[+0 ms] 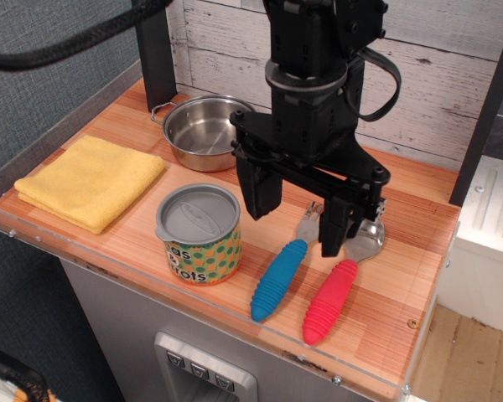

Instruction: Place the can behind the fork.

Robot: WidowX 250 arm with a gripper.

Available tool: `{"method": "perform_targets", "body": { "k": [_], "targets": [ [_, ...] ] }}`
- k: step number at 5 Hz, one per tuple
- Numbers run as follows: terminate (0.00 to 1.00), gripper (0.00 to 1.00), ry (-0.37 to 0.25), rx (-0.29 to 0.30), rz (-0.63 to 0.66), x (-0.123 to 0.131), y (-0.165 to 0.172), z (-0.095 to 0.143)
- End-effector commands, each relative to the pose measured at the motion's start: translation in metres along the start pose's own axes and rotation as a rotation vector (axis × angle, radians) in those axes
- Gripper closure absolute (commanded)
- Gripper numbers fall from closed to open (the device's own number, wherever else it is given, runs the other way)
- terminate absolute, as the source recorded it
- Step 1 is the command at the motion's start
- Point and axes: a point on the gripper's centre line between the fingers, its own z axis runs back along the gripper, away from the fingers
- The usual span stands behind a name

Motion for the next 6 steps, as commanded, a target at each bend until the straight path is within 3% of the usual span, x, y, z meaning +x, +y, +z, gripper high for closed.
{"method": "perform_targets", "body": {
  "k": [1,4,6],
  "targets": [
    [0.0,0.0,0.0,0.0,0.0,0.0,0.0,0.0],
    [0.0,0.0,0.135,0.057,0.101,-0.041,0.053,-0.009],
    [0.0,0.0,0.257,0.114,0.099,-0.052,0.081,-0.028]
  ]
}}
